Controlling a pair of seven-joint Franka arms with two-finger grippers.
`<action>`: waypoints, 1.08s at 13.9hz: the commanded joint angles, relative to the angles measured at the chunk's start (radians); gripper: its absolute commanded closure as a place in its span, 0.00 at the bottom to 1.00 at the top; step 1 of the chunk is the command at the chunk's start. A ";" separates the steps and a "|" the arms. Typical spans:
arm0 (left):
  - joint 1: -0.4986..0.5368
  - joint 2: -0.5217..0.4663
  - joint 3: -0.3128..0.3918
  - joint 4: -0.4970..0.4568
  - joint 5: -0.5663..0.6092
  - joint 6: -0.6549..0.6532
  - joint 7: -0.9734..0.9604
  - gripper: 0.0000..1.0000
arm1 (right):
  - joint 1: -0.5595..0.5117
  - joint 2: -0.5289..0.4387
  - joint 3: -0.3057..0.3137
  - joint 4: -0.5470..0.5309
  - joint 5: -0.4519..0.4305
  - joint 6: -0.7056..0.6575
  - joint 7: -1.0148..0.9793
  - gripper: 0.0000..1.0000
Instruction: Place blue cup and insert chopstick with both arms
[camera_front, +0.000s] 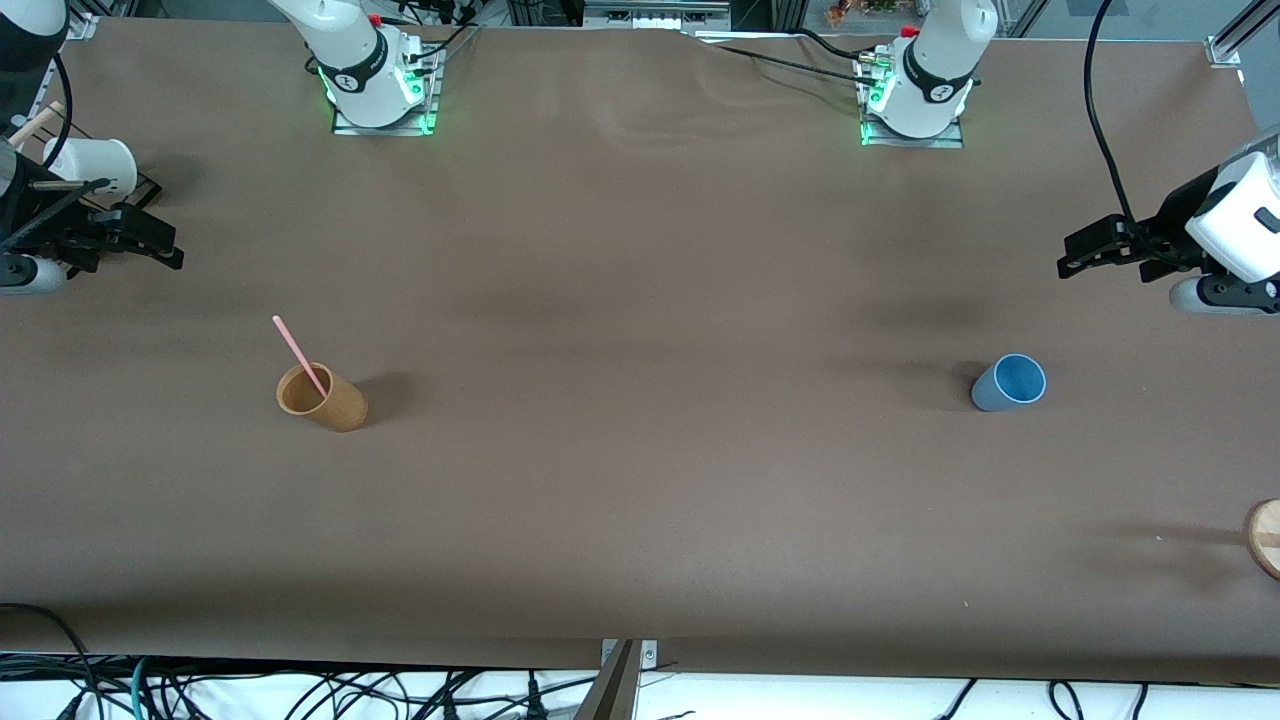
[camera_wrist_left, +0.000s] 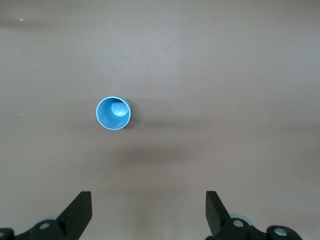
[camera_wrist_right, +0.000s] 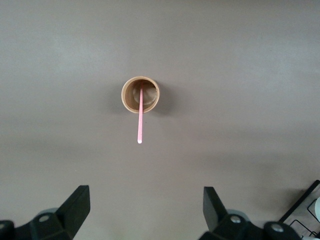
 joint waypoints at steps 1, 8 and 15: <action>-0.006 0.014 0.002 0.030 0.023 -0.007 0.021 0.00 | -0.009 -0.003 0.009 0.014 0.006 -0.002 0.012 0.00; -0.006 0.014 0.002 0.030 0.023 -0.007 0.021 0.00 | -0.011 -0.003 0.009 0.015 0.001 -0.011 0.007 0.00; -0.004 0.014 0.003 0.030 0.022 -0.009 0.021 0.00 | -0.012 0.000 0.008 0.015 0.001 -0.008 0.009 0.00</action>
